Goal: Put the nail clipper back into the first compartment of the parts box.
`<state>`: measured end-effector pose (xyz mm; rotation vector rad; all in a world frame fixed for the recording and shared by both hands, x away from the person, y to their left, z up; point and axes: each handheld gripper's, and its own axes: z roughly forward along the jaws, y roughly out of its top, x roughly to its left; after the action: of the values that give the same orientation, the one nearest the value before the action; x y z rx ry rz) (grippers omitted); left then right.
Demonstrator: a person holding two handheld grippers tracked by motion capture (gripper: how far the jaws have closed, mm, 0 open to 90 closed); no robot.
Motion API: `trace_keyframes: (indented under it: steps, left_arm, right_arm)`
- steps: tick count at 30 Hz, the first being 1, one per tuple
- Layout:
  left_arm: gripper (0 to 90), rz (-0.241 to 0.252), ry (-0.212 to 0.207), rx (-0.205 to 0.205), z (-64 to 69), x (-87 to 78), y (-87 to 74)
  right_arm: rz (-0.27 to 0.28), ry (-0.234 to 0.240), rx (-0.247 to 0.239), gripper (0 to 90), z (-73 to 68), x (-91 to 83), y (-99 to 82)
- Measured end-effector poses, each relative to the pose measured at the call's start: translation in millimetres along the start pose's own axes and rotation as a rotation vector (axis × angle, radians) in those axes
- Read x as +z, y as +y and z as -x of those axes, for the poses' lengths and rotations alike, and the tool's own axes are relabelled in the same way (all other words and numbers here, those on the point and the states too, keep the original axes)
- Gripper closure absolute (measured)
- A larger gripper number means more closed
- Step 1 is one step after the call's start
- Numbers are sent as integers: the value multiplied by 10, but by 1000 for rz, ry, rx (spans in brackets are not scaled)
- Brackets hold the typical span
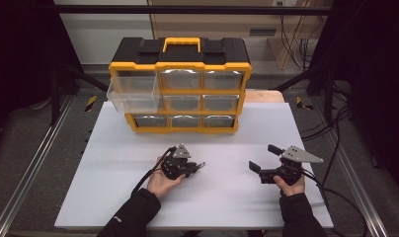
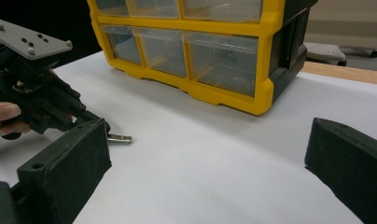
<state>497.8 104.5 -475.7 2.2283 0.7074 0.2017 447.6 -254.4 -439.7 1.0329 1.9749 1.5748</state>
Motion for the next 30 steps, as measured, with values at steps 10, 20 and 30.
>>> trace_keyframes:
  steps: [10, 20, 30]
  left_arm:
    - [786, 32, 6, -27, 28, -118, 57]
    - [786, 54, 15, -52, 50, -257, 112]
    - [786, 89, 20, -65, 80, -462, 174]
  right_arm:
    - [2, 0, 1, 3, 1, -4, 2]
    - [-1, 3, -1, 3, -1, 1, 0]
    - [-3, -1, -1, 3, 1, 2, -1]
